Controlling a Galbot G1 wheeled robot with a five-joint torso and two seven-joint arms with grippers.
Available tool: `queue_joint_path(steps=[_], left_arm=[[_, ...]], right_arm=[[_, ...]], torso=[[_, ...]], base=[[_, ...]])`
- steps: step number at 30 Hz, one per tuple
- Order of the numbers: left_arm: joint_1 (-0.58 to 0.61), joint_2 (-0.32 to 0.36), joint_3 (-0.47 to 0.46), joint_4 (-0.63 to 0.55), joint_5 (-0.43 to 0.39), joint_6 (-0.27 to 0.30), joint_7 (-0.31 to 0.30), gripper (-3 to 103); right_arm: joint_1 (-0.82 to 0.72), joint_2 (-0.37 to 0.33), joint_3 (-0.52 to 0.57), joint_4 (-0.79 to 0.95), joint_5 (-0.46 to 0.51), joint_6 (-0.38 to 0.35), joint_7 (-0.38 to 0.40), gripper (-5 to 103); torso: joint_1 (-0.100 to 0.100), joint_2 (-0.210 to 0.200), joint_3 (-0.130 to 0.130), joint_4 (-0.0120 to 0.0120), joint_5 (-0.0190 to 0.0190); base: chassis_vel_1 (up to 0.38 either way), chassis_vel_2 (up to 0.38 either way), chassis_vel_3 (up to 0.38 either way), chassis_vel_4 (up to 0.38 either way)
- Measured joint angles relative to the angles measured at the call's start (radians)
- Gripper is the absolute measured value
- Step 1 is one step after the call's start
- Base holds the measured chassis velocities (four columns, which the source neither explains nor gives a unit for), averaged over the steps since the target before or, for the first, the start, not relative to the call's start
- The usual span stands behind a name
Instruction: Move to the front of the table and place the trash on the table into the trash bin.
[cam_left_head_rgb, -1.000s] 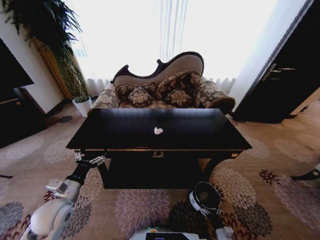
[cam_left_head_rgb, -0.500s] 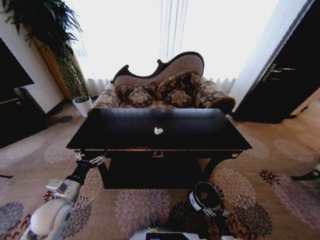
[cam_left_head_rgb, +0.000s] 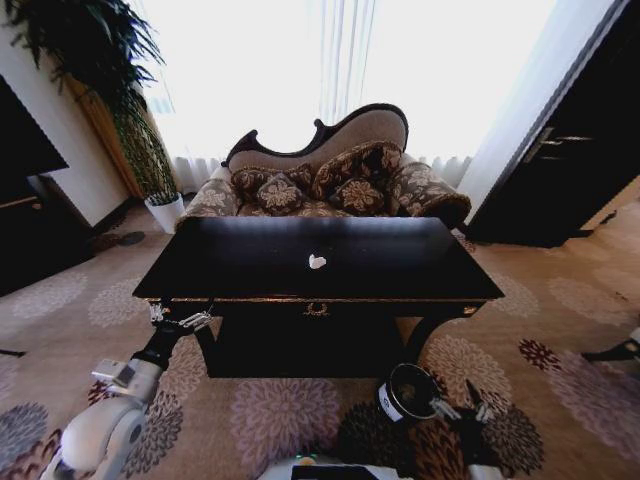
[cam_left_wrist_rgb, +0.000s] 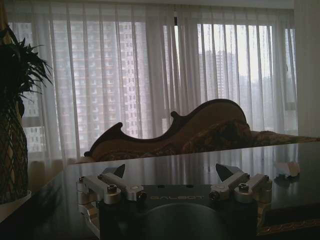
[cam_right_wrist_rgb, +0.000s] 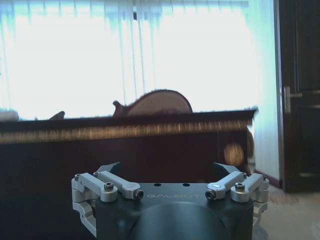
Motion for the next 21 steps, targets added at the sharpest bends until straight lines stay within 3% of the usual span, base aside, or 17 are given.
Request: queue_joint_path(steps=[9,21], left_arm=[[0.000,0.000,0.000,0.000,0.000,0.000,0.000,100],[0.000,0.000,0.000,0.000,0.000,0.000,0.000,100]], right_arm=[[0.011,-0.054,0.040,0.112,0.035,-0.108,0.029,100],[0.088,-0.184,0.040,0.221,0.030,-0.274,0.067,100]], torso=[[0.000,0.000,0.000,0.0000,0.0001],[0.000,0.000,0.000,0.0000,0.0001]], base=[[0.000,0.000,0.000,0.000],[0.000,0.000,0.000,0.000]])
